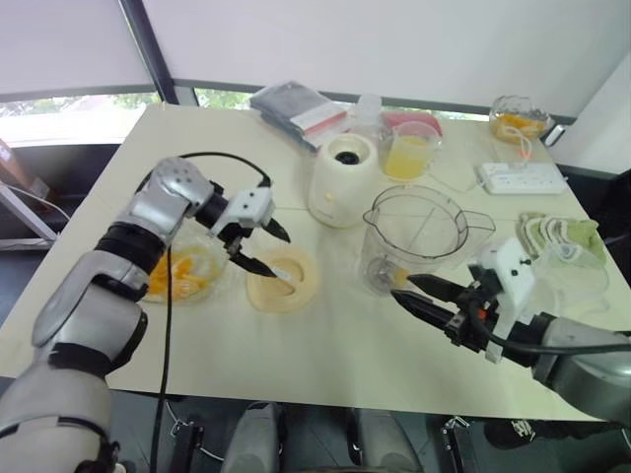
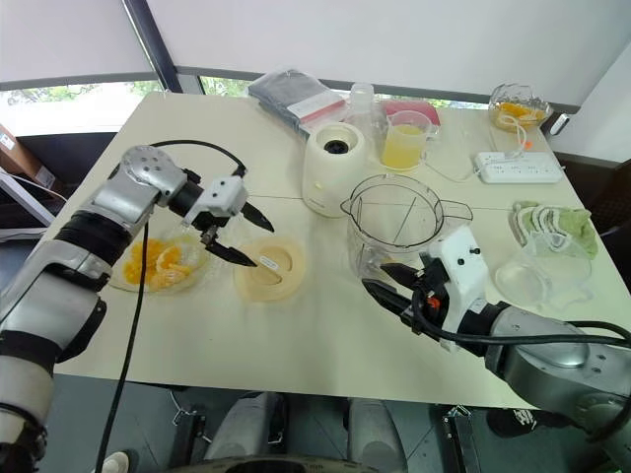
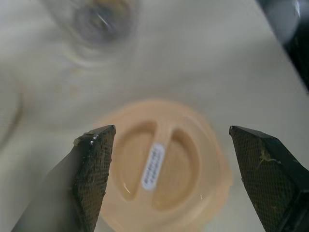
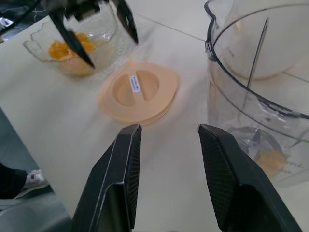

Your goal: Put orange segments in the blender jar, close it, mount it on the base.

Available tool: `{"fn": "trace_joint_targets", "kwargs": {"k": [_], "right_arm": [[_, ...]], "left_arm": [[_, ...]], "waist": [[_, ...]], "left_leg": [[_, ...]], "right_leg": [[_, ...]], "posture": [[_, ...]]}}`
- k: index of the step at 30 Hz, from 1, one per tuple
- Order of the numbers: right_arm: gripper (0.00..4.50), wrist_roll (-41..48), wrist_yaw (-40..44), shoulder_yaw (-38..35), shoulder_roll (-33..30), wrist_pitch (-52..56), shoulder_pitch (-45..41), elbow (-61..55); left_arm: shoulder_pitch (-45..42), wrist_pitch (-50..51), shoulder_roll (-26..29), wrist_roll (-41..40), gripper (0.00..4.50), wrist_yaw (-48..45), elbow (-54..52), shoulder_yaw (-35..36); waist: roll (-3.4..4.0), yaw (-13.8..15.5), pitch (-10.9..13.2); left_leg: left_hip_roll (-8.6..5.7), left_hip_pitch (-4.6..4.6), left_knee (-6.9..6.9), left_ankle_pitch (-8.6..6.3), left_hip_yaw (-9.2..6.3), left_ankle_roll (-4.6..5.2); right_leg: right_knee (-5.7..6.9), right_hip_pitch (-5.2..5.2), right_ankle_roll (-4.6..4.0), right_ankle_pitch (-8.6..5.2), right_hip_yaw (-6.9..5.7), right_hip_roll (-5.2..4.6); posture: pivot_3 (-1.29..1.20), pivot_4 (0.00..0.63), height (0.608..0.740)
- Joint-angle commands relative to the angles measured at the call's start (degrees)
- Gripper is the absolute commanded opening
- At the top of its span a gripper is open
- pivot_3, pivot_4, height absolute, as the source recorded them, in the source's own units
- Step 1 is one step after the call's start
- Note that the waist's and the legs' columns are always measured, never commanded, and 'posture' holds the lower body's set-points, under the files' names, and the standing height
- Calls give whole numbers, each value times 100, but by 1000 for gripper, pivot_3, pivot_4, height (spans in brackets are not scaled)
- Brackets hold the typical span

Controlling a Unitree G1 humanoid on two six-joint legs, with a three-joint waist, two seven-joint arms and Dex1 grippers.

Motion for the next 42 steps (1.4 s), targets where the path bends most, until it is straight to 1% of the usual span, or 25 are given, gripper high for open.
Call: {"fn": "trace_joint_targets", "kwargs": {"k": [1, 3, 5, 8, 11, 16, 21, 27, 30, 35, 42], "right_arm": [[1918, 65, -255, -44, 64, -139, 31, -208], [1918, 93, -423, -36, 95, -181, 98, -311], [1918, 120, -619, -73, 123, -235, 231, -433], [1918, 153, -856, -121, 126, -323, 419, -584], [1918, 184, -1046, -137, 110, -419, 544, -704], [1918, 244, -1304, -212, 31, -564, 770, -852], [1918, 304, -1421, -175, -80, -689, 839, -858], [1918, 294, -1515, -29, -131, -758, 751, -858], [1987, 283, -1571, 55, -143, -781, 698, -858], [1987, 302, -1653, 157, -176, -845, 681, -858], [1987, 347, -1751, 279, -230, -928, 619, -858]], "left_arm": [[-347, -898, -281, 432, 3933, -19, 755, -240], [-453, -1105, -416, 584, 3933, -19, 1117, -296], [-571, -1274, -612, 958, 3933, -19, 1506, -276], [-660, -1258, -933, 1222, 3933, -19, 1872, -27], [-696, -1305, -1071, 1478, 3933, -11, 2067, 129], [-720, -1291, -1201, 1879, 3933, 0, 2234, 434], [-729, -1222, -1235, 2003, 3933, -19, 2260, 709], [-693, -1156, -1298, 2195, 3933, -19, 2288, 847], [-675, -1170, -1324, 2300, 3120, -4, 2289, 947], [-686, -1134, -1324, 2410, 3120, 16, 2287, 1129], [-597, -1114, -1405, 2695, 3120, 197, 2319, 1161]], "waist": [[-1, 3, 0], [-5, -9, 2], [-12, -12, 5], [-14, -14, 6], [-16, -23, 7], [-18, -22, 6], [-20, -19, 5], [-20, -18, 5], [-21, -18, 5], [-21, -20, 5], [-21, -17, 4]], "left_leg": [[-2, -1, 0, 0, 0, 0], [-5, -3, 2, 0, 2, 1], [-4, -4, 2, -1, 1, 3], [-3, -4, 2, -4, 0, 8], [-3, -4, 3, -5, 0, 8], [-1, -2, 3, -5, -3, 8], [-1, -2, 4, -4, -2, 8], [-1, -2, 4, -4, -2, 8], [-1, -2, 5, -4, -2, 8], [-1, -2, 5, -4, -3, 8], [-1, -2, 6, -4, -2, 8]], "right_leg": [[-1, 0, 0, 0, 0, 0], [-2, 0, 0, 0, 0, 0], [-2, 0, 1, 0, 0, 3], [-1, 0, 1, 1, -1, 8], [0, 0, 2, 1, -1, 8], [4, 0, 3, 2, -1, 13], [5, 0, 3, 2, -1, 12], [5, 0, 7, 4, -1, 12], [6, 0, 6, 4, -1, 12], [7, 0, 8, 5, -1, 12], [9, 0, 16, 10, -1, 12]], "posture": [[0, 150, 740], [0, 150, 740], [0, 150, 740], [0, 150, 740], [0, 150, 740], [0, 150, 740], [0, 150, 740], [0, 150, 740], [0, 150, 740], [0, 150, 740], [0, 150, 740]]}}
